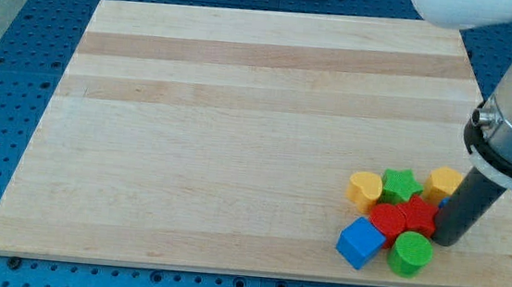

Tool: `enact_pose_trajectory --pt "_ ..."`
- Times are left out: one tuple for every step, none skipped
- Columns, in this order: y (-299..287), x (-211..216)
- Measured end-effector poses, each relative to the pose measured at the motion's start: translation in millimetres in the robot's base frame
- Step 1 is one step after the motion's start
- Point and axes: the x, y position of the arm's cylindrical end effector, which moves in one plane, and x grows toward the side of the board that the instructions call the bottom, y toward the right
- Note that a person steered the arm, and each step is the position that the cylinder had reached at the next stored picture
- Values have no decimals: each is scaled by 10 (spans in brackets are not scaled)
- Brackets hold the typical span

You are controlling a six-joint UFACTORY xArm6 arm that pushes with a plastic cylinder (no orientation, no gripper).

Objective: Separate the red blocks from other blocks

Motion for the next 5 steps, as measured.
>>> enact_pose_trajectory --pt "255 78" --pt "659 77" --pt "951 77" --pt "657 50" --pt "-212 1"
